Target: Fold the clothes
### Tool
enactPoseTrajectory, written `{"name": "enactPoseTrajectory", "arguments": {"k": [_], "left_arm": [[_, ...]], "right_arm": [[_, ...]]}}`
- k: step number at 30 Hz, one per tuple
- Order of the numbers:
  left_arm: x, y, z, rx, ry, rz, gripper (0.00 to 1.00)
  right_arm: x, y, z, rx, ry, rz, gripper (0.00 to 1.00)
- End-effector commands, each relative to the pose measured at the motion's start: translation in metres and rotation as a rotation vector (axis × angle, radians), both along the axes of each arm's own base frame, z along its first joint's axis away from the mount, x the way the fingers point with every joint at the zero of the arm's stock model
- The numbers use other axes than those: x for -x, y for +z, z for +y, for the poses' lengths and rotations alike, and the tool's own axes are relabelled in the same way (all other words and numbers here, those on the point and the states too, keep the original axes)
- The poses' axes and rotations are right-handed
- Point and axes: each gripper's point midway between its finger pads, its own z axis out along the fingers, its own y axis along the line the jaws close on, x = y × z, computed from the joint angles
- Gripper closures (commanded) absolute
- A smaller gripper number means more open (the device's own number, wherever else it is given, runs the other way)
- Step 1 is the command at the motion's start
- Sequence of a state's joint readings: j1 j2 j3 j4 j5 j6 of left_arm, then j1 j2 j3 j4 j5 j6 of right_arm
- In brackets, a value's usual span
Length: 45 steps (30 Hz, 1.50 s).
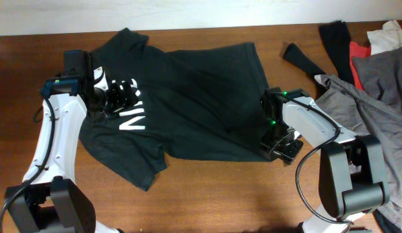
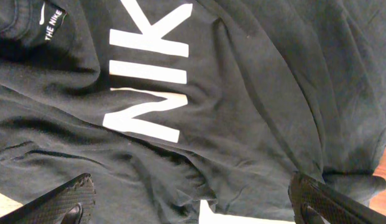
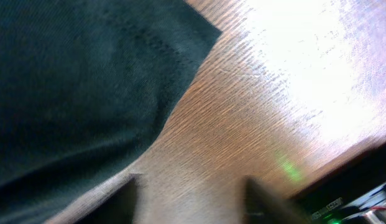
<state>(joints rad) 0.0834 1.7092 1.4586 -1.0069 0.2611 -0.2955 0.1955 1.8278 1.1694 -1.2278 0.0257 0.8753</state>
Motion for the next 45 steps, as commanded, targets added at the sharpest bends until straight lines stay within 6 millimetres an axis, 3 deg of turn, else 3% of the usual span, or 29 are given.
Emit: {"name": "enactPoseTrajectory", "arguments": {"k": [1, 10, 14, 17, 23, 24, 25, 26, 27, 29, 36, 39, 45], "left_arm": [[0.001, -0.003, -0.001, 0.0, -0.007, 0.008, 0.01], [0.001, -0.003, -0.001, 0.0, -0.007, 0.008, 0.01], [0.0, -0.002, -0.001, 0.0, -0.006, 0.002, 0.01], [-0.016, 0.003, 0.0, -0.006, -0.007, -0.069, 0.01], [-0.026, 0.007, 0.003, -0.018, -0.004, -0.112, 0.01], [-0.026, 0.007, 0.002, -0.017, -0.005, -0.113, 0.02], [-0.024, 0.007, 0.001, -0.008, -0.008, -0.107, 0.34], [-0.02, 0.005, -0.001, -0.003, -0.011, -0.086, 0.73], [-0.013, 0.002, -0.004, 0.002, -0.018, -0.055, 0.86], [0.006, -0.005, -0.012, 0.003, -0.036, 0.027, 0.98], [0.082, -0.036, -0.04, -0.074, -0.128, 0.327, 0.99], [0.117, -0.062, -0.052, -0.084, -0.148, 0.446, 0.99], [0.157, -0.112, -0.042, -0.083, -0.075, 0.557, 0.99]], "right_arm": [[0.002, 0.004, 0.003, -0.045, 0.108, 0.002, 0.12], [-0.029, 0.02, 0.002, -0.094, 0.196, -0.086, 0.1], [-0.051, 0.029, 0.0, -0.098, 0.197, -0.158, 0.01], [-0.056, 0.029, 0.001, -0.099, 0.197, -0.177, 0.01], [-0.057, 0.029, 0.001, -0.099, 0.197, -0.18, 0.01], [-0.056, 0.029, 0.002, -0.103, 0.196, -0.179, 0.01], [-0.056, 0.029, 0.005, -0.121, 0.176, -0.18, 0.01], [-0.057, 0.029, 0.01, -0.142, 0.138, -0.186, 0.01], [-0.059, 0.029, 0.014, -0.155, 0.12, -0.196, 0.01], [-0.066, 0.028, 0.015, -0.159, 0.124, -0.223, 0.01], [-0.083, 0.028, 0.018, -0.166, 0.129, -0.296, 0.01], [-0.085, 0.028, 0.018, -0.167, 0.129, -0.304, 0.01], [-0.087, 0.028, 0.018, -0.165, 0.13, -0.309, 0.01]]}}
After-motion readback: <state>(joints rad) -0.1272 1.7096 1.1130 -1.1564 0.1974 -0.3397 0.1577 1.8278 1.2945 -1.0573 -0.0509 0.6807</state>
